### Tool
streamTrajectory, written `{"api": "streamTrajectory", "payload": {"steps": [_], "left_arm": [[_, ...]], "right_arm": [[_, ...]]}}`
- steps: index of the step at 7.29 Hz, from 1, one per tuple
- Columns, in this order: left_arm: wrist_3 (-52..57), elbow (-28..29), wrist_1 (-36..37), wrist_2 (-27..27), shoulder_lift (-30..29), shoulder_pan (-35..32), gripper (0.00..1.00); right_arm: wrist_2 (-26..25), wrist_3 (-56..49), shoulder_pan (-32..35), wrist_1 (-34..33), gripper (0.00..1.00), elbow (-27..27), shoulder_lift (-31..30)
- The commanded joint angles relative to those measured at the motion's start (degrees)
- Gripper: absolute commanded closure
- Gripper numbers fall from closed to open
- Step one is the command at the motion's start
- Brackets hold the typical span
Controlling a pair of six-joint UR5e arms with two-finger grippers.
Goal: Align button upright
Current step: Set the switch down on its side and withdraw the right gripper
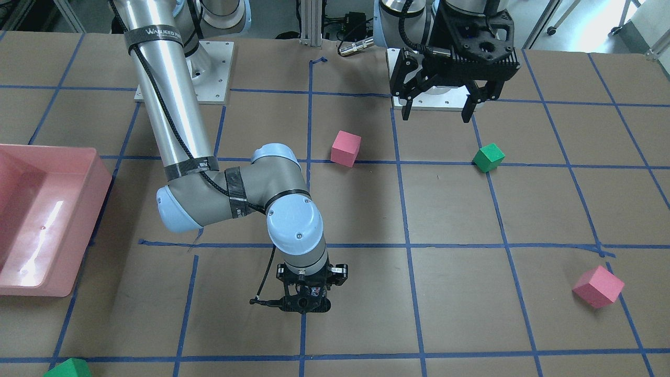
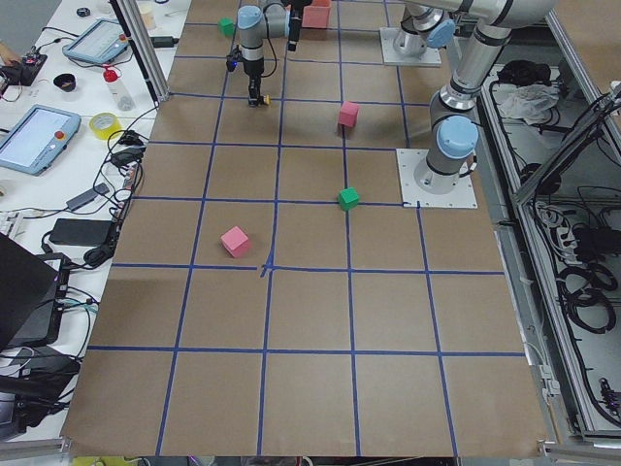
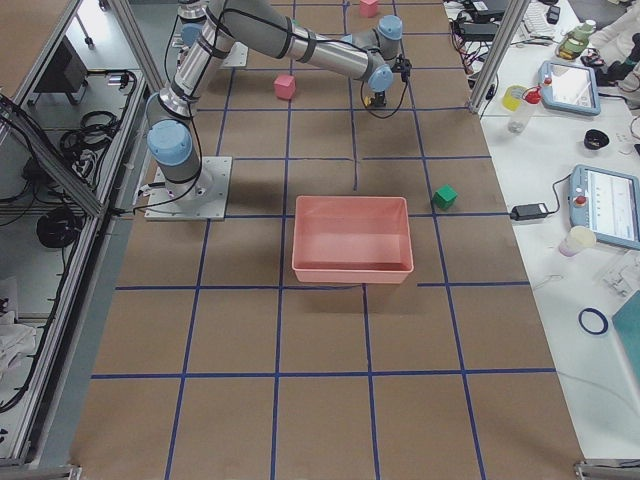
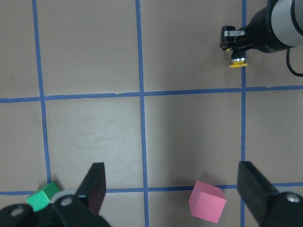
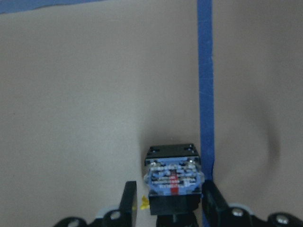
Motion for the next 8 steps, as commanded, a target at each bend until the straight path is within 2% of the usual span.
{"api": "streamTrajectory", "payload": {"steps": [1, 4, 7, 8], "left_arm": [[0.0, -0.1, -0.1, 0.1, -0.1, -0.2, 0.00], [-0.3, -2.3, 0.5, 0.3, -0.2, -0.4, 0.00], [-0.8, -4.1, 0.9, -0.2, -1.8, -2.5, 0.00], [-0.8, -4.6, 1.0, -0.2, -2.6, -2.6, 0.00]], "right_arm": [[-0.2, -0.7, 0.0, 0.5, 0.00, 0.0, -2.2], [-3.8, -10.1, -1.9, 9.6, 0.00, 2.0, -11.7], [-4.1, -20.1, -10.4, 22.1, 0.00, 5.5, -24.3], [-4.0, -21.7, -13.3, 28.3, 0.00, 6.1, -28.2]]}}
